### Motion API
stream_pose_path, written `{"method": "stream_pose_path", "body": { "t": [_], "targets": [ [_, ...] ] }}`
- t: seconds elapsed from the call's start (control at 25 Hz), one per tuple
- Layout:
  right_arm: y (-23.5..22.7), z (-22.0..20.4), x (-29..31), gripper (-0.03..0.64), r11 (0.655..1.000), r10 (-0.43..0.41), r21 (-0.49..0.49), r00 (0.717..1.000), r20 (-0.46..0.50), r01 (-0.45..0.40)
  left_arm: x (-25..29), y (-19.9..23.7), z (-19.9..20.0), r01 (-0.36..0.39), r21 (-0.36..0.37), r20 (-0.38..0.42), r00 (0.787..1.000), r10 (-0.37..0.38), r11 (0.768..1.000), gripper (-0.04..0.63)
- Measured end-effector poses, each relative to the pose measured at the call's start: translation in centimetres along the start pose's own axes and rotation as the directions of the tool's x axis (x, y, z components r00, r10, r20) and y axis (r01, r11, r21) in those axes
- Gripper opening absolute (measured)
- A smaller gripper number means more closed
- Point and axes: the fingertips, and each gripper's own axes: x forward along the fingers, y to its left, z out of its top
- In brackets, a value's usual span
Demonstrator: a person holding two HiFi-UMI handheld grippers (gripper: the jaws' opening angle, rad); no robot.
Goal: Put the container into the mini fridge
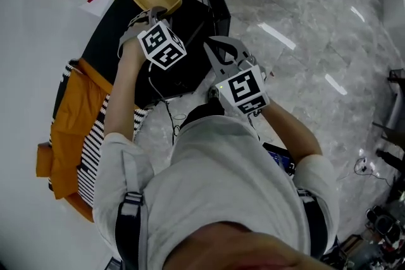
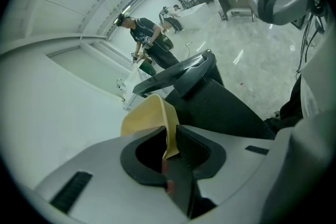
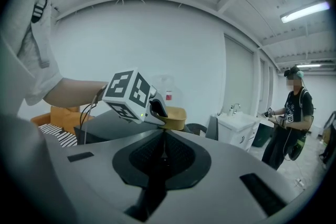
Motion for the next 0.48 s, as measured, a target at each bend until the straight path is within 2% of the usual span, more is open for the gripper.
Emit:
{"method": "stream_pose_path", "body": {
  "t": [0.16, 0.48],
  "targets": [
    [-0.4, 0.2, 0.8, 0.04, 1.0, -0.011, -0.006, 1.0, -0.011, 0.011, -0.4, 0.1, 0.1, -0.013, 0.034, 0.017, 1.0, 0.013, 0.999, 0.064],
    [-1.4, 0.1, 1.5, 0.04, 0.998, -0.026, -0.051, 0.999, -0.037, 0.024, -2.4, 1.0, 2.5, -0.121, 0.051, 0.159, 0.981, 0.111, 0.991, 0.029]
  ]
}}
